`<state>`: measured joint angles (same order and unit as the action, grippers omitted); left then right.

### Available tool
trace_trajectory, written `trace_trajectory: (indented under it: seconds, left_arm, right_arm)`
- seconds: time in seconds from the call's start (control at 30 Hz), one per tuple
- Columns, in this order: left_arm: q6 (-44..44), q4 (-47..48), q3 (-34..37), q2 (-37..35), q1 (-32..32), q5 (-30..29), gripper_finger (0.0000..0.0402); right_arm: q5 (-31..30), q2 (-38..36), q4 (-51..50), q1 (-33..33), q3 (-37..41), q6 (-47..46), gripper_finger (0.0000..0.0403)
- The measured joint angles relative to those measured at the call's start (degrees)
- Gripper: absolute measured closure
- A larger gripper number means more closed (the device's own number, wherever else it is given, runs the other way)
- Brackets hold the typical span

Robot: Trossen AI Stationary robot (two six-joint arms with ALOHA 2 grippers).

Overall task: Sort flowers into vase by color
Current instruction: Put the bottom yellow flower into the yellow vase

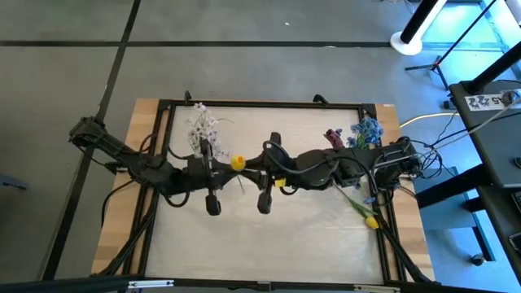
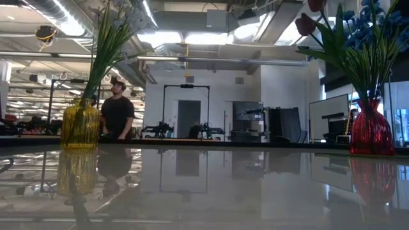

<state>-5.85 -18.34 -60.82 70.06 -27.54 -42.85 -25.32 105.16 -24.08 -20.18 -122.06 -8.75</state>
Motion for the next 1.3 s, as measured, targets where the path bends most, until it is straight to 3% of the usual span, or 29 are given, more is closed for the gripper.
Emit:
trace_trajectory:
  seconds: [0.13, 0.23, 0.43, 0.6, 0.83, 1.1, 1.3]
  left_arm:
    - [-1.0, 0.1, 0.0, -0.4, -1.0, -1.4, 0.0397]
    - [-5.0, 2.9, 0.0, -2.6, -3.0, -6.0, 0.0398]
    - [-2.6, 19.1, -0.1, -10.2, -9.7, -15.7, 0.0399]
    - [9.0, 37.3, -0.1, -15.5, -15.3, -23.5, 0.0399]
    - [21.9, 56.6, -0.1, -18.1, -17.4, -34.6, 0.0399]
    - [40.6, 65.2, 5.2, -19.1, -13.8, -45.0, 0.0400]
    - [49.8, 65.3, 11.5, -19.9, -10.9, -47.0, 0.0400]
  right_arm:
    - [0.7, 0.0, -0.1, 0.0, 0.0, 0.0, 0.0264]
    - [1.4, -0.7, -0.3, -0.3, 0.0, 0.0, 0.0206]
    - [1.3, -4.3, -2.4, -3.4, -0.1, 0.0, 0.0142]
    - [-5.1, -5.2, -6.3, -6.7, 0.0, 0.1, 0.0135]
    - [-11.1, -5.4, -9.9, -9.2, 0.0, -0.4, 0.0134]
    - [-11.2, -5.4, -10.9, -9.1, 0.0, -1.9, 0.0134]
    - [-11.2, -5.4, -11.0, -9.1, 0.0, -1.9, 0.0134]
